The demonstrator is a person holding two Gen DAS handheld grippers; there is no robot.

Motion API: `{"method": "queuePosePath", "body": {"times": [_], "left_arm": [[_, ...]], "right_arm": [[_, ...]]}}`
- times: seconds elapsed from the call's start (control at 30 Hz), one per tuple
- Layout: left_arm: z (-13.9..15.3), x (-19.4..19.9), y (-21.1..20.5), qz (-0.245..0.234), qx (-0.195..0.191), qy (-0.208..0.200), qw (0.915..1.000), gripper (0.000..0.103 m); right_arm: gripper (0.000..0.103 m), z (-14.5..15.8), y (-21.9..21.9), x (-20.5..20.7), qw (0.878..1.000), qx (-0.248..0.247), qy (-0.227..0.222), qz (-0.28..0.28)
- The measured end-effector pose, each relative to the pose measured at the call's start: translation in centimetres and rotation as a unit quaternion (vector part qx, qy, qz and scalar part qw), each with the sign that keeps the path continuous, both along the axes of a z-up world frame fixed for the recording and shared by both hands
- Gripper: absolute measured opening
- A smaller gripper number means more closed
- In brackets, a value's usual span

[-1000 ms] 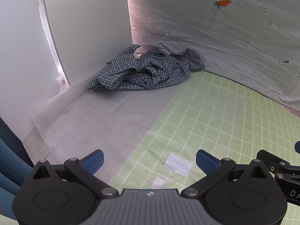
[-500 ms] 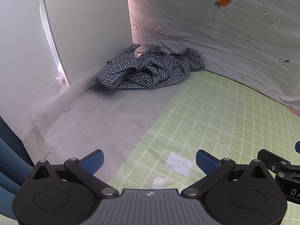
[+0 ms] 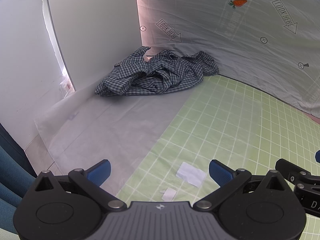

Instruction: Fold clothes

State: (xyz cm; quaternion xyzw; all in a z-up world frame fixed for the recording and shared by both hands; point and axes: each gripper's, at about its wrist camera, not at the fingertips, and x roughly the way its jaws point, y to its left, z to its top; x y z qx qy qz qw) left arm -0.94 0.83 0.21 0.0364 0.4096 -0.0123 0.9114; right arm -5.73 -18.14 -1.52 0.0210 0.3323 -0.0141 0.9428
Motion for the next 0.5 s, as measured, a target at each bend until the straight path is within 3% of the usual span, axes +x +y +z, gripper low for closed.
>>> {"method": "queuePosePath", "body": {"times": [0.5], "left_arm": [[-0.19, 0.23, 0.02, -0.005, 0.002, 0.009, 0.9999, 0.103]], "right_arm": [[0.103, -0.23, -0.13, 0.36, 1.000, 0.002, 0.008, -0.001]]}}
